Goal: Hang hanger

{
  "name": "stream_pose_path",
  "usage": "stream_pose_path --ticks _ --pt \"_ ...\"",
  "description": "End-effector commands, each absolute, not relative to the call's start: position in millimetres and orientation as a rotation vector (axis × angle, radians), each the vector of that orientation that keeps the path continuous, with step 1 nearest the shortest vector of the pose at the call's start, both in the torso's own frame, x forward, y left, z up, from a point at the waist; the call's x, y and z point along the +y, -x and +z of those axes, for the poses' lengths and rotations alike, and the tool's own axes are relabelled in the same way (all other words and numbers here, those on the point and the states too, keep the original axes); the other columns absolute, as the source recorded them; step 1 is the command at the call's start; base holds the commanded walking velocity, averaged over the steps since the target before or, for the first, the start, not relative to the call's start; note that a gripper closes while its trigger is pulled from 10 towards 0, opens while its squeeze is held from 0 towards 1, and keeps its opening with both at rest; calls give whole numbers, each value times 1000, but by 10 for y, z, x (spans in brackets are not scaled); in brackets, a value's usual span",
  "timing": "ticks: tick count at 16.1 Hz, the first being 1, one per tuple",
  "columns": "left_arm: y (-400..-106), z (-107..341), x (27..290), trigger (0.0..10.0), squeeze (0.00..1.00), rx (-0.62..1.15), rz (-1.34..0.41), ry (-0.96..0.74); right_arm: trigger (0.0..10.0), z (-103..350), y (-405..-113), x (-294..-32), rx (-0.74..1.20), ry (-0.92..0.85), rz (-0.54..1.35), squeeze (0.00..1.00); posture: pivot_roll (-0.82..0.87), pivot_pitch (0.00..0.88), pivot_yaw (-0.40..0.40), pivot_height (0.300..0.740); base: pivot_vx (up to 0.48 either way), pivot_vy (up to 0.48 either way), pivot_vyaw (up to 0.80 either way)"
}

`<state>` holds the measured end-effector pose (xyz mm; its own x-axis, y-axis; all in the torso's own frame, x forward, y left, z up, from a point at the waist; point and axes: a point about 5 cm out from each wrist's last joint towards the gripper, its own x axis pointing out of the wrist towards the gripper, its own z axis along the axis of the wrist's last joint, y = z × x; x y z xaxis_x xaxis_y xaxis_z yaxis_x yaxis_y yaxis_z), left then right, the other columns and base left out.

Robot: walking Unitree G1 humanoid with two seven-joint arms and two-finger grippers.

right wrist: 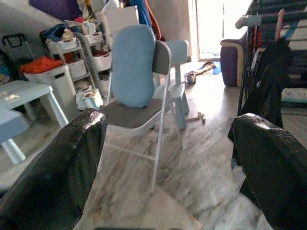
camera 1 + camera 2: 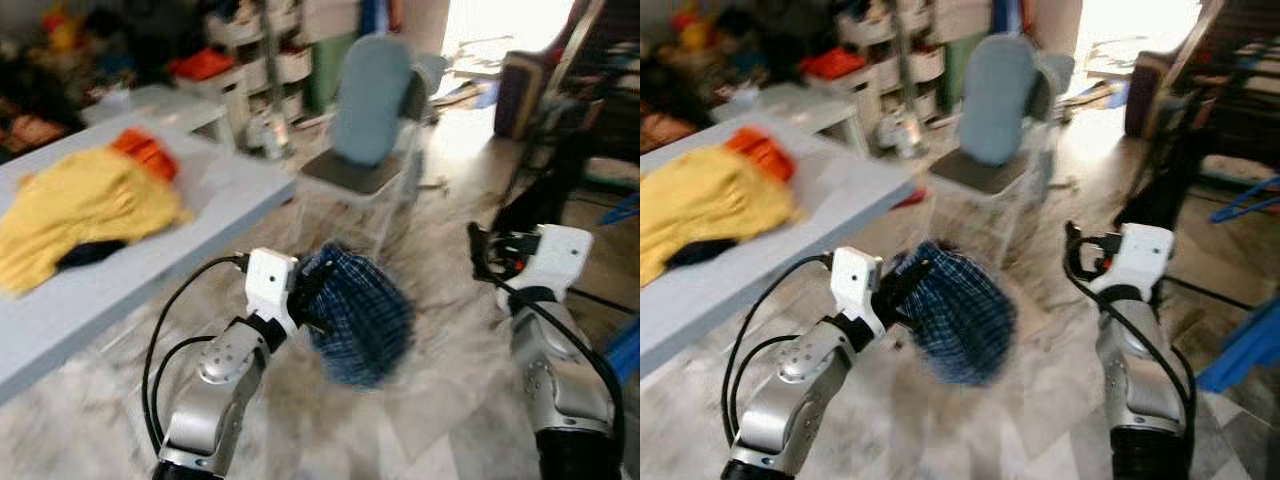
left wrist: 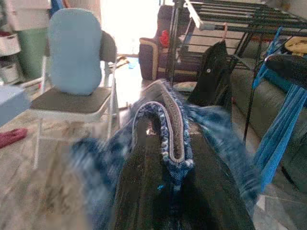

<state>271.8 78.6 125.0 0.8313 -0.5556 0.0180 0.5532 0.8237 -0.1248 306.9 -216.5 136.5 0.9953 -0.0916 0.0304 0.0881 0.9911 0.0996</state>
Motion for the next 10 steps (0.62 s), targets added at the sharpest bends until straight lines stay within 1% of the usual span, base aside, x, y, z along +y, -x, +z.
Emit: stream_pose_path --ticks 1,4,8,9,10 --pt "-2746 1286 856 10000 0 9 -573 115 10000 1420 -3086 -2122 -49 -96 -79 0 -142 0 30 740 281 390 -800" --pt "-2752 1275 850 10000 0 24 -571 119 10000 1408 -3080 -2121 -45 -97 -79 0 -143 0 32 740 275 394 -710" --pt "-2743 1266 828 10000 0 26 -579 116 10000 1407 -3084 -2115 -42 -96 -81 0 -143 0 31 740 242 415 -536" --pt "-2743 1266 826 10000 0 27 -579 114 10000 1408 -3085 -2113 -42 -96 -80 0 -142 0 30 740 240 416 0" --pt "-2746 1270 818 10000 0 26 -574 102 10000 1410 -3092 -2108 -43 -96 -79 0 -140 0 28 740 0 0 0"
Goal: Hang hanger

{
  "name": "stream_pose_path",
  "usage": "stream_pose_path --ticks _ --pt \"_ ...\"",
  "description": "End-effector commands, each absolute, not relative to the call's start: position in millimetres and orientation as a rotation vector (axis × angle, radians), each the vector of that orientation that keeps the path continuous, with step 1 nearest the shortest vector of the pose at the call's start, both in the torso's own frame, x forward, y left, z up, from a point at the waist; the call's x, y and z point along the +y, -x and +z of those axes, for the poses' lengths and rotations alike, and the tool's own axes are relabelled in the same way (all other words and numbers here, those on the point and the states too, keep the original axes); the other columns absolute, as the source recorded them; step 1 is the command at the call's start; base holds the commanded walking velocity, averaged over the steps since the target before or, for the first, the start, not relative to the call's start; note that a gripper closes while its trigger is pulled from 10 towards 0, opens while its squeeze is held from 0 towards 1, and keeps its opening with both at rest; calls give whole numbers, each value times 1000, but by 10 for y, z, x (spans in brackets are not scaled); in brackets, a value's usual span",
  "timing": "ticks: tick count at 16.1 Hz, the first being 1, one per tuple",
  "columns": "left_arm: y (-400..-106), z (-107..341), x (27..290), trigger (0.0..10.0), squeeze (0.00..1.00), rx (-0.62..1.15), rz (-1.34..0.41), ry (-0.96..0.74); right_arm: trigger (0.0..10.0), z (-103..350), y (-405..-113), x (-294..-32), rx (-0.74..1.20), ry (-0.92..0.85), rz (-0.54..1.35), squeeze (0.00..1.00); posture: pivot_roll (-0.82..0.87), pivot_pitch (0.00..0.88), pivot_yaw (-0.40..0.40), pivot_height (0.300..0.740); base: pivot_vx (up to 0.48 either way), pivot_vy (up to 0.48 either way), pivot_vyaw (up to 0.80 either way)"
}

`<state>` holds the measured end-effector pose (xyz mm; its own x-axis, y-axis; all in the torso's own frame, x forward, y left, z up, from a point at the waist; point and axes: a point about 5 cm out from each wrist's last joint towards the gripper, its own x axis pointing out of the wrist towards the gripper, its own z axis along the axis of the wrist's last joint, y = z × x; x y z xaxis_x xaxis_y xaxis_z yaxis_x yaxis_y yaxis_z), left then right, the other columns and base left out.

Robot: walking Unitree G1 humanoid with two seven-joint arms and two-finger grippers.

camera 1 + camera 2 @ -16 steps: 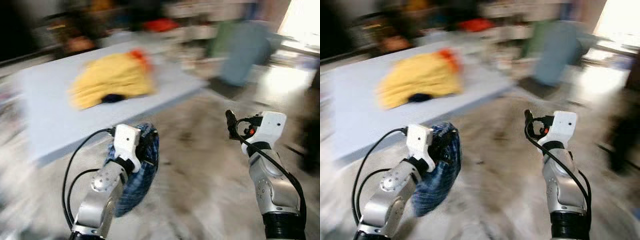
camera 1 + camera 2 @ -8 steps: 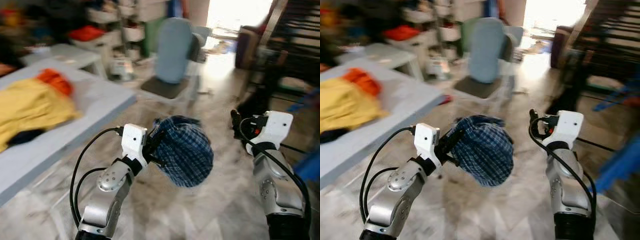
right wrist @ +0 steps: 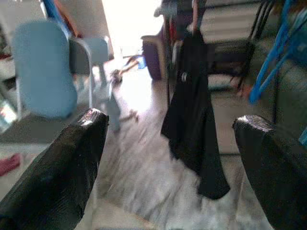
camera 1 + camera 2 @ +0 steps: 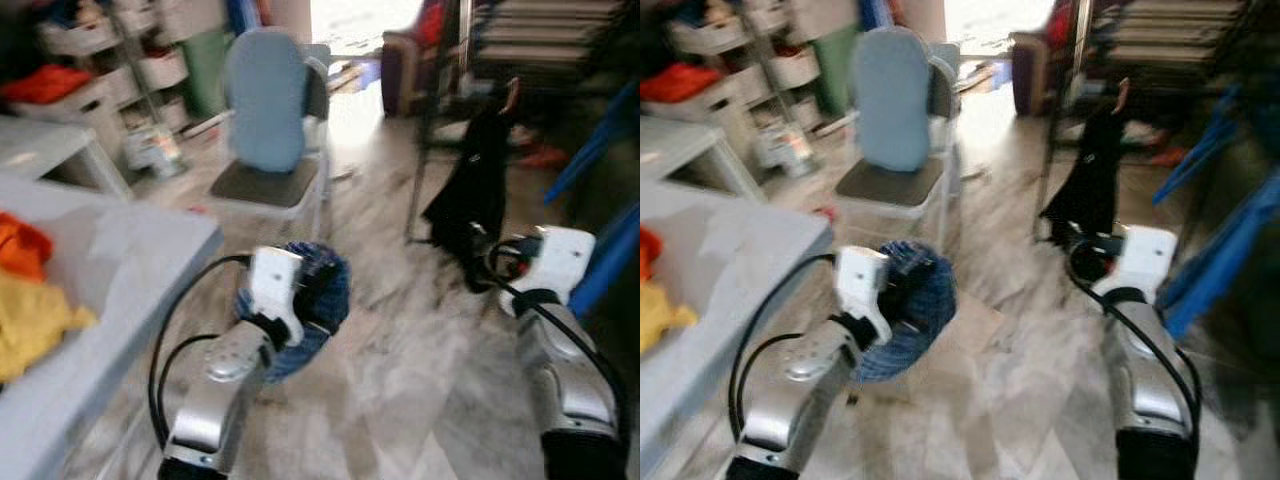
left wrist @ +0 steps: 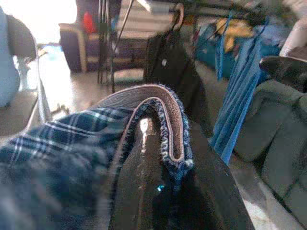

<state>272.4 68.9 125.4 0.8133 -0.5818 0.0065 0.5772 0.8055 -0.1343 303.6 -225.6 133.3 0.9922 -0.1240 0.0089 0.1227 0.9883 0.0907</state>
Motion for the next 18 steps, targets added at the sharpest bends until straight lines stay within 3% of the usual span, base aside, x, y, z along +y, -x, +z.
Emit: stream_pose_path --ticks 1,8,18 --pt "-2745 1272 813 10000 0 24 -576 102 10000 1410 -3096 -2105 -43 -95 -79 0 -139 0 27 740 0 0 0" --pt "-2702 1281 769 10000 0 6 -632 124 10000 1422 -3119 -2106 -43 -81 -81 0 -141 0 21 740 0 0 0" --pt "-2674 1264 759 10000 0 17 -655 131 10000 1402 -3101 -2106 -35 -79 -94 0 -145 0 31 740 360 0 -800"
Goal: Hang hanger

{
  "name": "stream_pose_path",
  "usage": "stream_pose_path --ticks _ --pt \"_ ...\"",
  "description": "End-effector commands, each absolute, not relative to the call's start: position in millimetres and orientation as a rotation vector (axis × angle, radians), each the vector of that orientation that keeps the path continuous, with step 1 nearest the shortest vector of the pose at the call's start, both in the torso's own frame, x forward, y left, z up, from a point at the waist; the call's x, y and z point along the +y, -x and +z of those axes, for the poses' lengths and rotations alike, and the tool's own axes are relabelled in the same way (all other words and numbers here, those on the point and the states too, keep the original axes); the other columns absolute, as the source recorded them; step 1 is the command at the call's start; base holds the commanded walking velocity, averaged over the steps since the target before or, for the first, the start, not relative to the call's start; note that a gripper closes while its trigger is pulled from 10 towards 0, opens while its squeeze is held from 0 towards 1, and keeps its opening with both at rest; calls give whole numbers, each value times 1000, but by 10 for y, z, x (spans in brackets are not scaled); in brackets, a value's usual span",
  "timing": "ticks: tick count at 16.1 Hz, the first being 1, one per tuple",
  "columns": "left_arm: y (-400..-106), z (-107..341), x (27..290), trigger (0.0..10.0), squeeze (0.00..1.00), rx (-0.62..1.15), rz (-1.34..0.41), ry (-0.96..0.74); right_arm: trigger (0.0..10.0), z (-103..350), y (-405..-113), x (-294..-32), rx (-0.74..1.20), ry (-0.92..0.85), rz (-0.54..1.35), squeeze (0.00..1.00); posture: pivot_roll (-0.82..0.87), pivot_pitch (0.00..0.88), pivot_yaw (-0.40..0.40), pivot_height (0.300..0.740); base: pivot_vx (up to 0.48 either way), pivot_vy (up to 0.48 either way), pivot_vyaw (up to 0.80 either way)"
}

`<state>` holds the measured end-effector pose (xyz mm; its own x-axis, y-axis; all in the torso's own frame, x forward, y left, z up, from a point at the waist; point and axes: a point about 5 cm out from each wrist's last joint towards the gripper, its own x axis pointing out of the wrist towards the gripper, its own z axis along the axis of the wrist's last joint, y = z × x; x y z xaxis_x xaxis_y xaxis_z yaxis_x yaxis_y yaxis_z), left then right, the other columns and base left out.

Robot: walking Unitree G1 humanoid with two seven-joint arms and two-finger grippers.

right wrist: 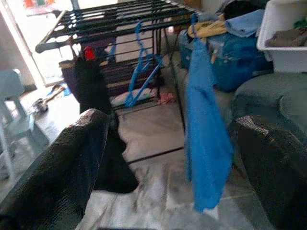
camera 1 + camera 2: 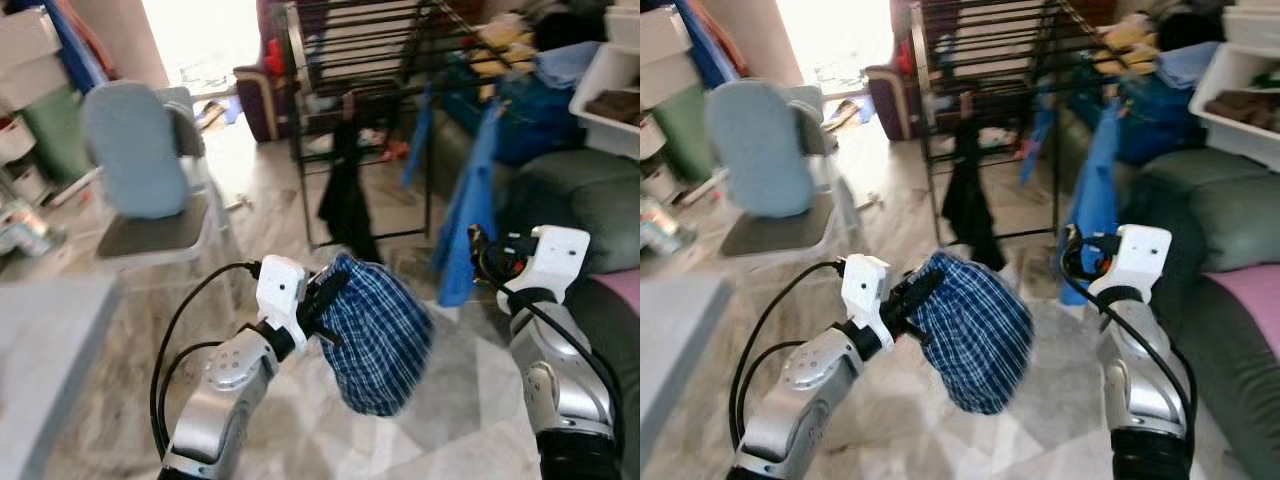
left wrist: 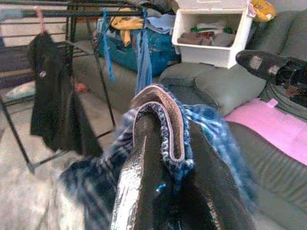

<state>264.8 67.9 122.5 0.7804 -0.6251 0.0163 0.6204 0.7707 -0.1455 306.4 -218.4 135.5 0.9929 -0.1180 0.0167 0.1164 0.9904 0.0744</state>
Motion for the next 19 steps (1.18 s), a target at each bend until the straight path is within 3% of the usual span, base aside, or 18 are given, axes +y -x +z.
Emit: stream_pose_path --ticks 1,10,15,19 --pt "-2677 1263 757 10000 0 20 -655 132 10000 1401 -3098 -2112 -35 -79 -97 0 -144 0 31 740 428 0 -600" --pt "-2688 1243 747 10000 0 40 -646 125 10000 1378 -3088 -2063 -21 -71 -54 0 -145 0 34 740 363 255 -151" --pt "-2706 1258 749 10000 0 34 -647 113 10000 1377 -3087 -2056 -21 -73 -55 0 -145 0 38 740 259 406 756" --pt "-2710 1231 782 10000 0 33 -592 49 10000 1370 -3079 -2067 -20 -75 -65 0 -145 0 38 740 130 178 0"
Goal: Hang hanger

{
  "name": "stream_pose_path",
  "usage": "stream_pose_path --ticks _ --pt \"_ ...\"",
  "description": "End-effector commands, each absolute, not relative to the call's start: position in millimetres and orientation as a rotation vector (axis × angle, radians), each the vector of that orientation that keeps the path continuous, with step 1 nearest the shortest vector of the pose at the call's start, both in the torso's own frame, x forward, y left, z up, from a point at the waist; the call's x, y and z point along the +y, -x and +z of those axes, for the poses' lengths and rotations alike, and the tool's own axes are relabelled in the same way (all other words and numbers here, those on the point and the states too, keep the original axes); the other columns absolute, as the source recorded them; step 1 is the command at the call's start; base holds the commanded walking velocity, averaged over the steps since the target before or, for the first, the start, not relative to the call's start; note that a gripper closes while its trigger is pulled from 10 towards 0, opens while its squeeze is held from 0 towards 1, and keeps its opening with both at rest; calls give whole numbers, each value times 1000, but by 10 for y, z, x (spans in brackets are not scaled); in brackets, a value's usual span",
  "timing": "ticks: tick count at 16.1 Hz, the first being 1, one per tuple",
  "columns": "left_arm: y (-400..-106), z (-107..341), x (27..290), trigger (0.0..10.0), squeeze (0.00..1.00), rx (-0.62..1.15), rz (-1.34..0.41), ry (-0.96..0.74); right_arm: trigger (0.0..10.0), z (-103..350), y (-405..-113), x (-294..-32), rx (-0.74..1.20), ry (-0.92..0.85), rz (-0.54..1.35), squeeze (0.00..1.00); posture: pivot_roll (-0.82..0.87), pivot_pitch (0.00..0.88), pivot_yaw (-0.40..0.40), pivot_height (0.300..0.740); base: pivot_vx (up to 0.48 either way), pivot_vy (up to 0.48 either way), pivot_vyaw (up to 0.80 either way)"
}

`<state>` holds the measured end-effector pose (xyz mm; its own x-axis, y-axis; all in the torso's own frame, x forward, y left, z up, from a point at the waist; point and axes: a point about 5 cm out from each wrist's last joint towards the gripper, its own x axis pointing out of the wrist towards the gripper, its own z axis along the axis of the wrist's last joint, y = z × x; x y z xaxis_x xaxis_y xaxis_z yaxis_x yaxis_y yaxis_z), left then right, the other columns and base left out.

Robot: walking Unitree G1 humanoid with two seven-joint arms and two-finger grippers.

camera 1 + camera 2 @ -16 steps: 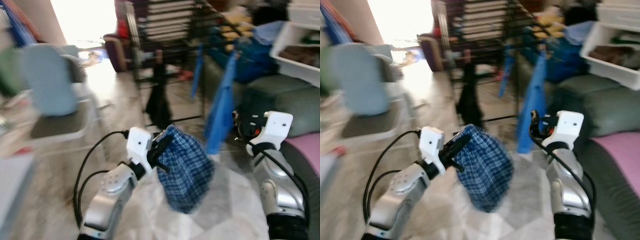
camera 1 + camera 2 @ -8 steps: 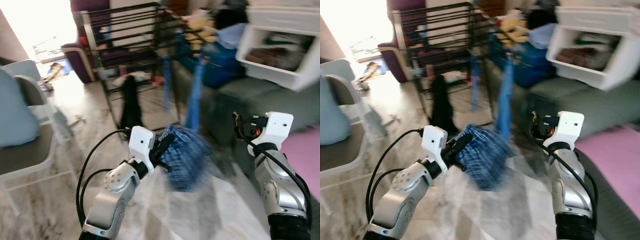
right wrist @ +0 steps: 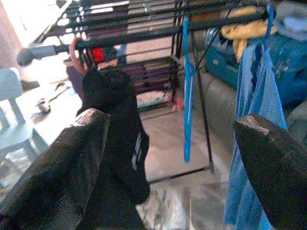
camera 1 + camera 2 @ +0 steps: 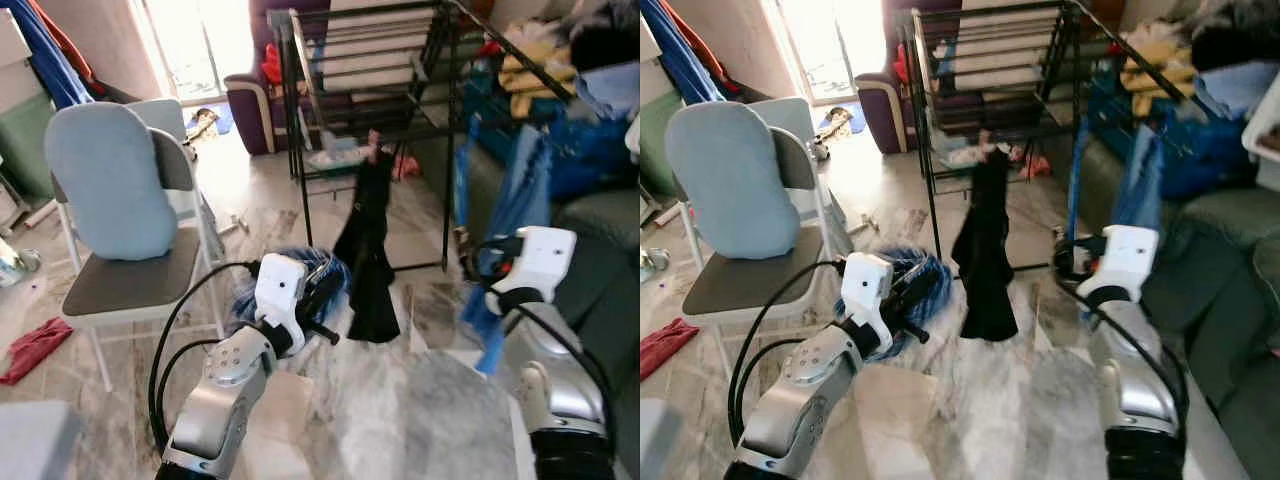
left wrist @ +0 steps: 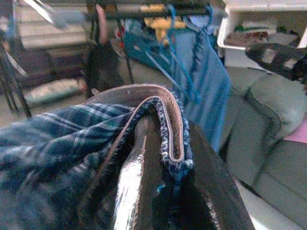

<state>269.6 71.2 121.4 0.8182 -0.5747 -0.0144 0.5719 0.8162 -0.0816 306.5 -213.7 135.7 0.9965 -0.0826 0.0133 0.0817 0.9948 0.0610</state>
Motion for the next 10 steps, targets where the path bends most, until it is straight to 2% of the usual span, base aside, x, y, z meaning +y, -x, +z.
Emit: stream_pose_path --ticks 1,3,5,10 --pt "-2729 1207 880 10000 0 23 -525 7 10000 1360 -3053 -2073 -17 -76 -68 0 -145 0 38 740 0 0 0" --pt "-2763 1159 1211 10000 0 16 -356 -63 10000 1267 -2929 -2063 22 -71 -41 0 -142 0 38 740 0 0 0" --pt "-2707 1098 1451 10000 0 33 -264 -80 10000 1151 -2807 -2024 73 -32 39 0 -136 0 34 740 0 0 0" --pt "-2541 968 1612 10000 0 58 -192 -88 10000 1170 -2858 -1968 64 -3 78 0 -93 0 -27 740 0 0 0"
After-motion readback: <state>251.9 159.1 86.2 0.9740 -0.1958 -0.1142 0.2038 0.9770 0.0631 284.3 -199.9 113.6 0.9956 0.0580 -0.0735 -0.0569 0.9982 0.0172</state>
